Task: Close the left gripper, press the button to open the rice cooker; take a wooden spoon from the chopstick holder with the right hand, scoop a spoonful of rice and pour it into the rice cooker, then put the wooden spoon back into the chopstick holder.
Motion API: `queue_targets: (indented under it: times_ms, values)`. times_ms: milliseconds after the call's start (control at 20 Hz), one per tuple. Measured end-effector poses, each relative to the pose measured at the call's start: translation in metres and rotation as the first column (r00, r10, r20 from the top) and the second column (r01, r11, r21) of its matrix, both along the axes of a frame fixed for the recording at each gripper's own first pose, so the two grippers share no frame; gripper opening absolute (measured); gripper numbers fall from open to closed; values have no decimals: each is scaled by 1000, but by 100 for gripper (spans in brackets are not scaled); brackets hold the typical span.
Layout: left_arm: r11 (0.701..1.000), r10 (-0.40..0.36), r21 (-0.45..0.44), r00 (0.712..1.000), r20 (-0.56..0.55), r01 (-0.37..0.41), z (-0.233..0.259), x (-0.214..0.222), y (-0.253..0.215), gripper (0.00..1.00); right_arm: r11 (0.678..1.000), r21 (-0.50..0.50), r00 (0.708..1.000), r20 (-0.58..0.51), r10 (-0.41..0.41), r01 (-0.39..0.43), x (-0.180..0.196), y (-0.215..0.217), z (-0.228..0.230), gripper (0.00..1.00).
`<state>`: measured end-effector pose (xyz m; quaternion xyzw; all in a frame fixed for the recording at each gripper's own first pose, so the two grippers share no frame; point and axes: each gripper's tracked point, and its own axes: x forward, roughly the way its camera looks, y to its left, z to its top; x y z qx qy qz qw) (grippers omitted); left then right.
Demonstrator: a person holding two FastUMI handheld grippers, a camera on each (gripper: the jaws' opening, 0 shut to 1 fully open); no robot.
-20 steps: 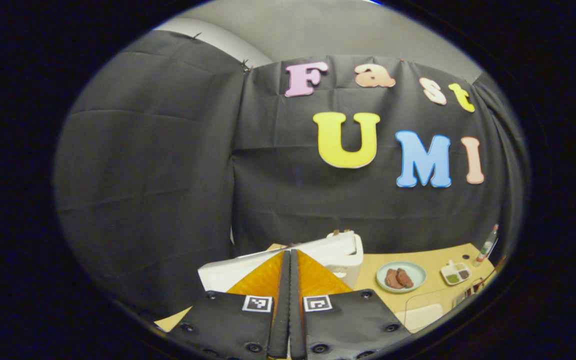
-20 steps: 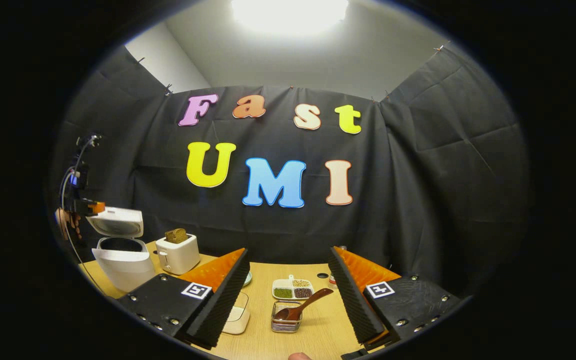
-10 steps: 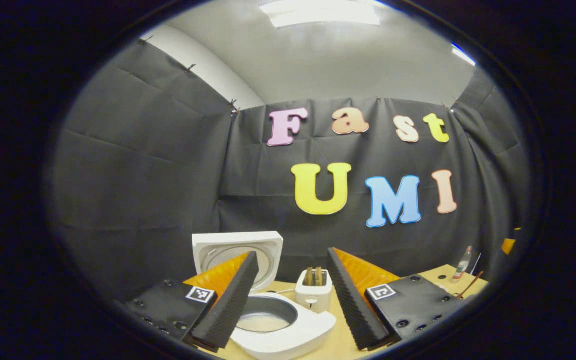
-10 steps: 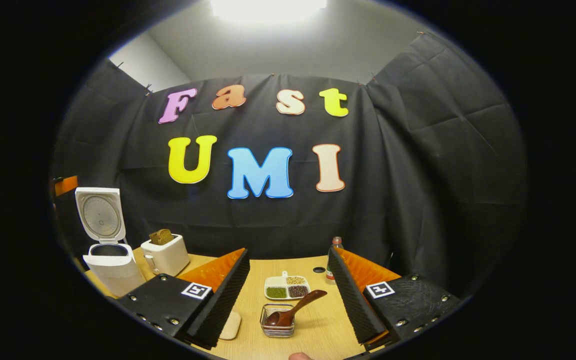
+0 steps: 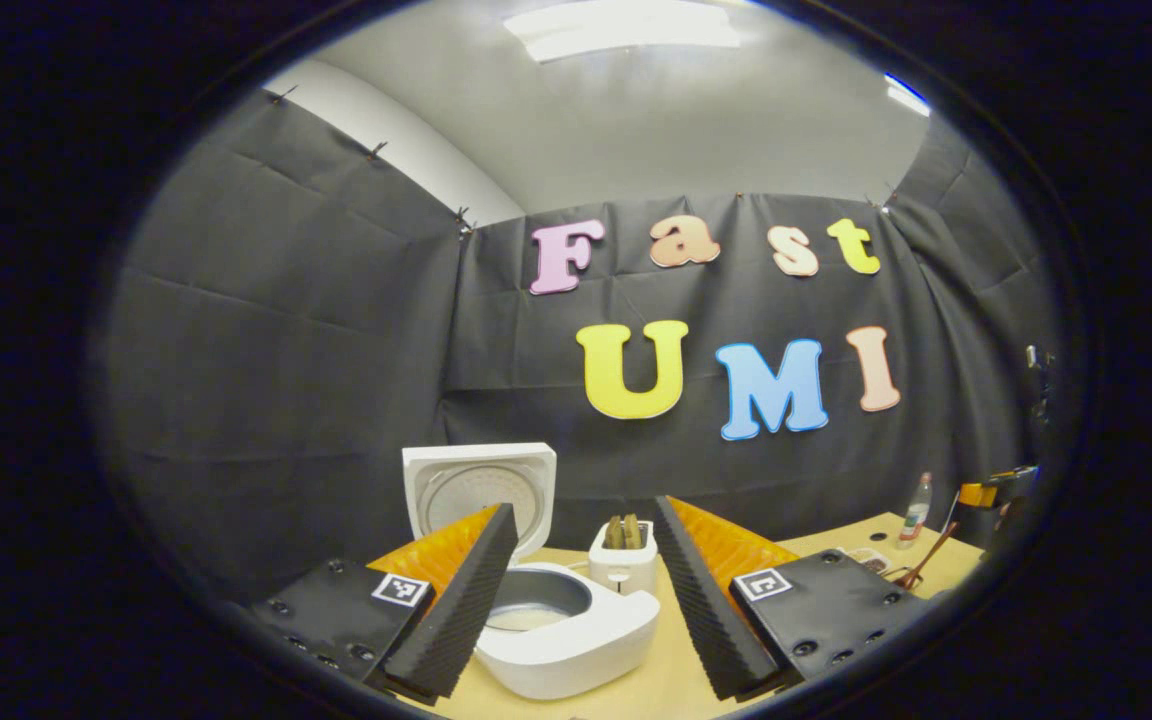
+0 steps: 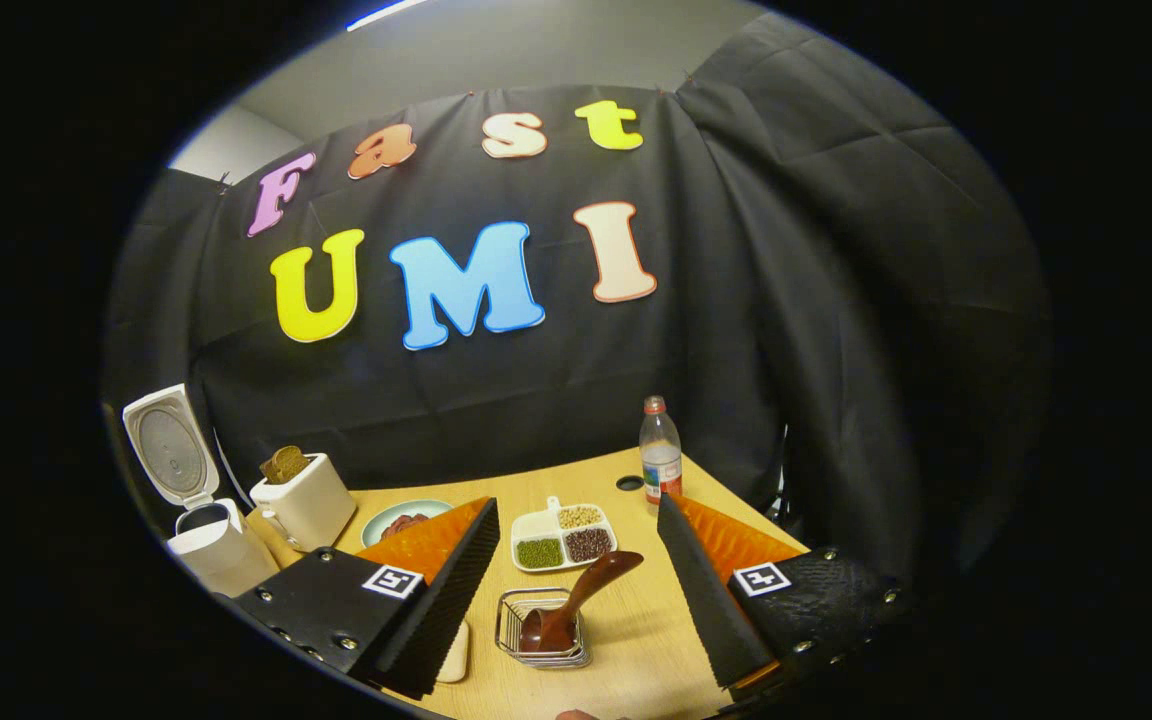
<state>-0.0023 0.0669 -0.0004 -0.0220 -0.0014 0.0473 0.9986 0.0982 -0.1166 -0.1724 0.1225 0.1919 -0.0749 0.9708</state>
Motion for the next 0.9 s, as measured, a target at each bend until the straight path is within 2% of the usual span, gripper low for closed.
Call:
queue_targets:
  times_ms: [100, 400, 550, 600, 650, 700, 800, 850, 900]
  values:
    - [1000, 9, -8, 1000, -17, -9, -7, -7, 1, 92, 1000, 27, 999, -49, -11, 12, 6, -6, -21, 98]
    - [999, 31, -8, 997, -70, -31, -22, -21, 7, 95, 991, 126, 985, -175, -15, 37, 13, -5, -78, 98]
    - [998, 51, -18, 994, -98, -53, -31, -28, 14, 92, 982, 181, 970, -243, -8, 53, 16, 4, -105, 98]
    - [998, 58, -23, 993, -104, -61, -33, -31, 16, 92, 979, 197, 964, -265, -1, 56, 16, 7, -114, 86]
    - [997, 67, -24, 992, -110, -70, -34, -34, 18, 95, 975, 216, 959, -284, 11, 53, 19, 11, -122, 80]
    - [997, 74, -21, 990, -118, -77, -38, -37, 21, 95, 971, 235, 955, -296, 24, 48, 17, 15, -125, 70]
    - [996, 82, -10, 988, -134, -84, -41, -40, 23, 92, 966, 258, 950, -307, 55, 27, 17, 23, -128, 68]
    - [996, 85, -4, 987, -138, -86, -41, -41, 24, 92, 962, 272, 951, -303, 61, 25, 23, 26, -131, 60]
    - [996, 89, 3, 986, -140, -90, -42, -42, 26, 93, 957, 288, 948, -307, 85, 7, 20, 33, -130, 41]
